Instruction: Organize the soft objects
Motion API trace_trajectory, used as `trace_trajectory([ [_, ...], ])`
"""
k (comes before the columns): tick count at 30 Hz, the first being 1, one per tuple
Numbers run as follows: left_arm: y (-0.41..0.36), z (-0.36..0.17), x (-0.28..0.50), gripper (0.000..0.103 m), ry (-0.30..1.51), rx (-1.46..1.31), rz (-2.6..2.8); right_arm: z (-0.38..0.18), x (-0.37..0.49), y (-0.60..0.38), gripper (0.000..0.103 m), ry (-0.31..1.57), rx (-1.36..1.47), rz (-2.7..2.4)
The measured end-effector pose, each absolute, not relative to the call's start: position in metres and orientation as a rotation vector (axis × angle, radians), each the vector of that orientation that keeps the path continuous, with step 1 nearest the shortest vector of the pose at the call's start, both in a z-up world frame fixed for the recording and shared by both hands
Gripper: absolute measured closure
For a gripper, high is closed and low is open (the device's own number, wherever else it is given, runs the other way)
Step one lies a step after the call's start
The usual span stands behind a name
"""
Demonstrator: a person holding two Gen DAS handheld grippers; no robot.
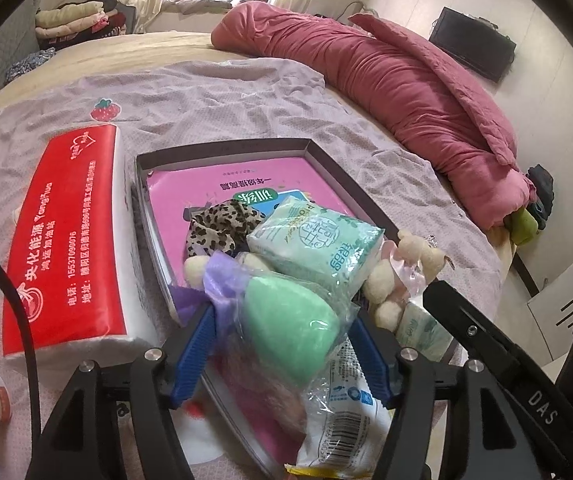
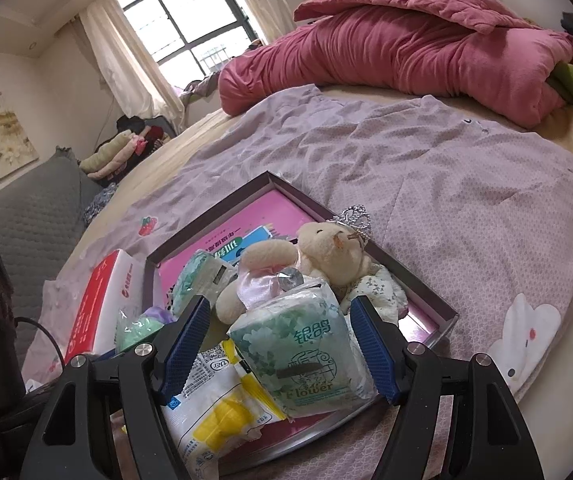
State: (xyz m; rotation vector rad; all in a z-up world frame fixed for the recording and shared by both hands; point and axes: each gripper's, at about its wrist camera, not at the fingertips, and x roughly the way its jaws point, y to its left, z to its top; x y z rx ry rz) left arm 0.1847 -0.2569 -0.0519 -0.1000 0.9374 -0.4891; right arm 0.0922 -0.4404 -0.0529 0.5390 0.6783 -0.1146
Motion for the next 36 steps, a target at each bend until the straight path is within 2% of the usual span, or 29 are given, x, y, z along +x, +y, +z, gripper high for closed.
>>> trace_trajectory([
  [9,-0.253,-0.042,0.179,0.036,0.915,-0.091,-0.485,-0.051,0.087,-0.445,0.029,0.648,0.549,-0.135],
  [21,-0.244,-0.016,0.157,0.036,0.866,-0.064,-0.463,-0.026,0.063,-0.436,0.029,0.569,0.429,-0.227],
  [36,-0.191,0.024,0.094,0.036,0.806,-0.069,-0.404,0.026,0.016,-0.389,0.029,0.506,0.419,-0.179],
])
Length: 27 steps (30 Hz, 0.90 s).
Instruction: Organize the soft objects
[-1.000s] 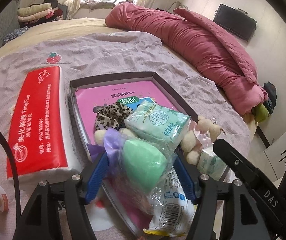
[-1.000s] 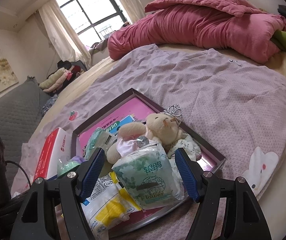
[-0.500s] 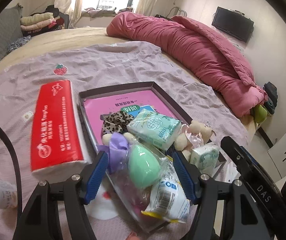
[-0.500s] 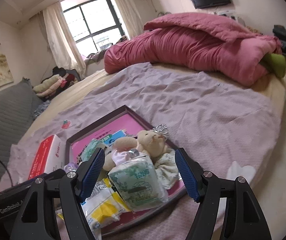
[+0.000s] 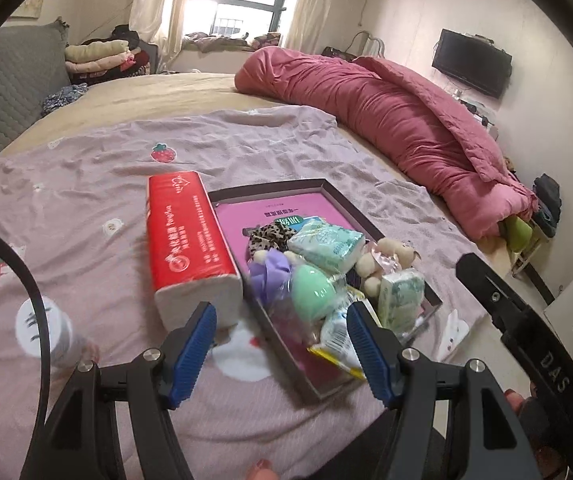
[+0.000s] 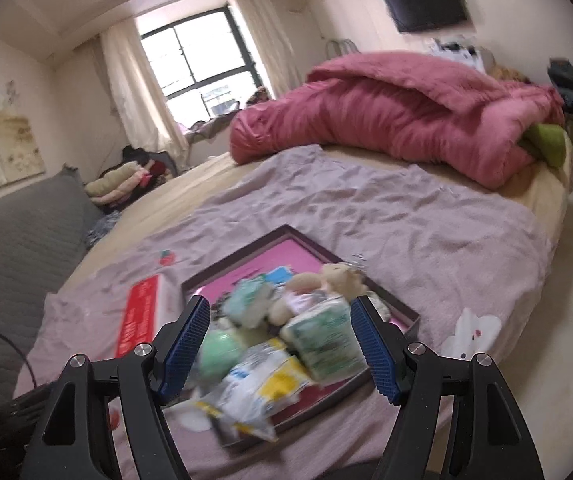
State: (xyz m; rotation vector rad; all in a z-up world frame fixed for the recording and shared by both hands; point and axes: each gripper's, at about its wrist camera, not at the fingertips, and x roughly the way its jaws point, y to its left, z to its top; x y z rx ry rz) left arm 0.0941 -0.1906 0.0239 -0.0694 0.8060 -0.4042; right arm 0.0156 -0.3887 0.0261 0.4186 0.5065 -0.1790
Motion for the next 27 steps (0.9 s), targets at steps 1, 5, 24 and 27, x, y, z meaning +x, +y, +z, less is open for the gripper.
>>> trace_trajectory([
  [1,-0.186,0.026,0.091,0.036,0.804,-0.072,-0.404,0.032,0.012,-0.38,0.029,0.503,0.394,-0.164],
  [5,-0.172,0.033,0.078,0.036,0.796,-0.07,-0.393,0.045,-0.001,-0.358,0.029,0.492,0.356,-0.141],
  [24,-0.15,0.036,0.037,0.036,0.815,-0.035,-0.376,0.048,-0.032,-0.33,0.029,0.641,0.283,-0.164],
  [27,-0.15,0.031,0.035,0.036,0.825,-0.037,-0.369,0.042,-0.032,-0.329,0.029,0.673,0.266,-0.171],
])
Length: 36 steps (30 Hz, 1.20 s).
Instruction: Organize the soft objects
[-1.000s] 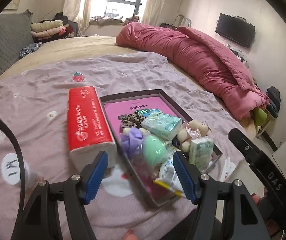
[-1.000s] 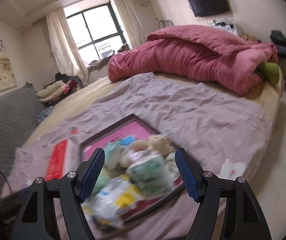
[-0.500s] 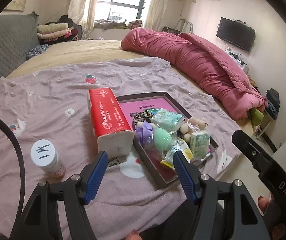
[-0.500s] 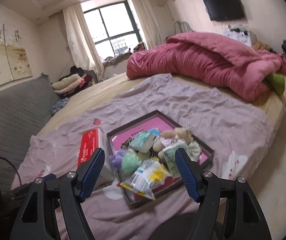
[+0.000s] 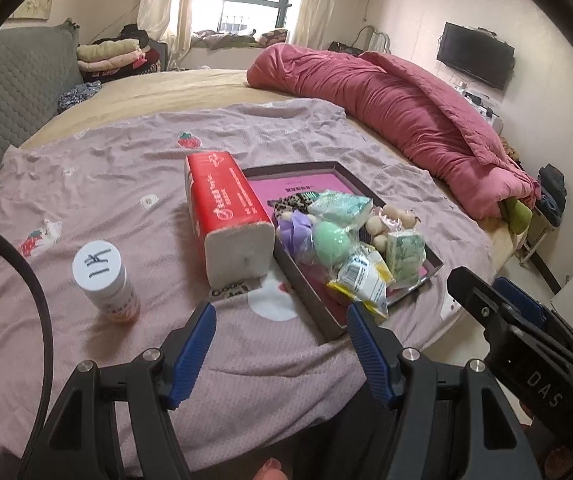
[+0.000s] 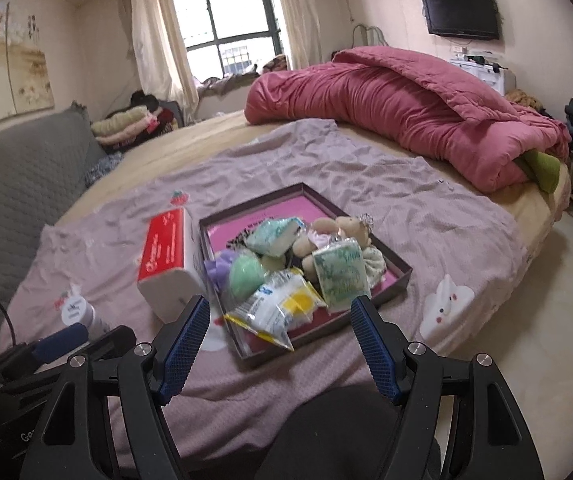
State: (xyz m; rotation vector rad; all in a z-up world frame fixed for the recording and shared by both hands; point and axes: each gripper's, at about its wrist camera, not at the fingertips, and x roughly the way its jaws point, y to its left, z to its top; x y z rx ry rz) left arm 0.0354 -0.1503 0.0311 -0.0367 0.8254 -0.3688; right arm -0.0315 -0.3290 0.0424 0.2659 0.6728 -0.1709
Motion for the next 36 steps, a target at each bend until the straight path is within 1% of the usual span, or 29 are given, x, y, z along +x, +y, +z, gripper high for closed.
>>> trace_trajectory([
  [13,-0.155,0.011,0.027,0.036,0.873,-0.028,-0.385,0.031,-0.034,-0.328,0.029,0.728,0.261,-0.191],
  [36,-0.156,0.007,0.023,0.036,0.899,-0.022,-0.378,0.026,-0.056,-0.326,0.029,0.778,0.294,-0.157],
])
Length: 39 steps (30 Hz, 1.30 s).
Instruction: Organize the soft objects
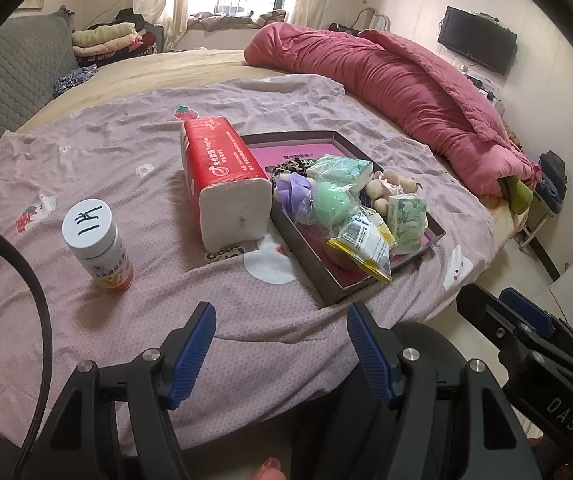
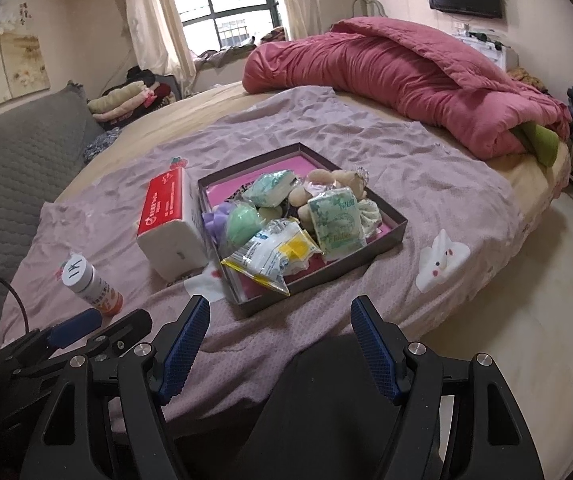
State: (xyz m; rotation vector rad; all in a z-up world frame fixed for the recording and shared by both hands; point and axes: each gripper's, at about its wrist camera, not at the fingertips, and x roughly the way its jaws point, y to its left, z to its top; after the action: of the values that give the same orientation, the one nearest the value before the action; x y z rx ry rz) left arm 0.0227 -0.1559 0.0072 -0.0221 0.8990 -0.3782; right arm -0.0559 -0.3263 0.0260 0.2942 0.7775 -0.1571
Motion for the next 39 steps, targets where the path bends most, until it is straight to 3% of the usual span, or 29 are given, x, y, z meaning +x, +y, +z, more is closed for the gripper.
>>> trace_trajectory([
  [39,-0.1498,0.0045,0.0234,0.036,0.912,-0.007,-0.358,0.019,-0.056,-0.3313,0.029,0.815,0.312,-0.159],
])
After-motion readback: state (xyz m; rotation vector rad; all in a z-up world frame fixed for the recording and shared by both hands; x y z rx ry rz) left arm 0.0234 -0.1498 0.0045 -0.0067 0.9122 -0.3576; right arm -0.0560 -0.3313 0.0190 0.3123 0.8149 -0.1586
